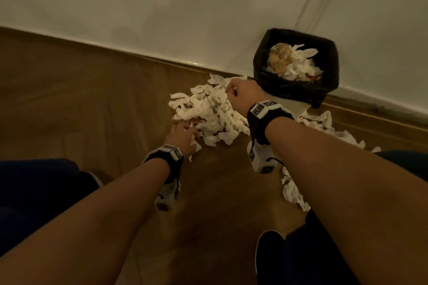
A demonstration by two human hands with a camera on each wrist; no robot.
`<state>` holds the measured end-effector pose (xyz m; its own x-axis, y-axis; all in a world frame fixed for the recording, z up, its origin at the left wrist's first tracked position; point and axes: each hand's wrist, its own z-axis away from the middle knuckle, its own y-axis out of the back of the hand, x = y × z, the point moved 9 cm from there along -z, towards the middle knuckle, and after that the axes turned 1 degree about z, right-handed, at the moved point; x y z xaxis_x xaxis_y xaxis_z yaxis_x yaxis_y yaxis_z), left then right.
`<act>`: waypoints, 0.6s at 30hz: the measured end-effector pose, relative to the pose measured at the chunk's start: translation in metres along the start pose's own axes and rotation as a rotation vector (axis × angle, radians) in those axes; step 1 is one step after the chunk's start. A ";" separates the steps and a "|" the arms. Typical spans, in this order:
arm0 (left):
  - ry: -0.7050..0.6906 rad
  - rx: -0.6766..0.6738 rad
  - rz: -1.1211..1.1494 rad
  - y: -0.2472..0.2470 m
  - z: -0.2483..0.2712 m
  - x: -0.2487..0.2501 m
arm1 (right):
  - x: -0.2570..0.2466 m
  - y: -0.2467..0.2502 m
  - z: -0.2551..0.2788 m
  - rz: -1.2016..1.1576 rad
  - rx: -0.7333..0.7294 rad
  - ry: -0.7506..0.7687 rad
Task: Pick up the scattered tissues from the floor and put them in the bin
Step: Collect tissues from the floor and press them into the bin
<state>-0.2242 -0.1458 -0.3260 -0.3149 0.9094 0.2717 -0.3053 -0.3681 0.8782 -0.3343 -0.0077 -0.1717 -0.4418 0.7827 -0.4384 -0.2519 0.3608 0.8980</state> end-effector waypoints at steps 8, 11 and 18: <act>-0.028 -0.181 -0.068 -0.046 -0.003 -0.004 | 0.005 -0.062 0.008 0.048 -0.188 -0.084; 0.030 -0.113 0.051 -0.053 -0.003 -0.014 | 0.016 -0.083 0.011 0.050 -0.249 -0.145; 0.157 0.156 0.429 -0.041 0.011 -0.047 | 0.018 -0.125 0.016 0.120 -0.411 -0.177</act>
<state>-0.1866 -0.1714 -0.3704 -0.5187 0.6372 0.5700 0.0169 -0.6590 0.7520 -0.2968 -0.0310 -0.2912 -0.3436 0.8941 -0.2873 -0.5442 0.0598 0.8369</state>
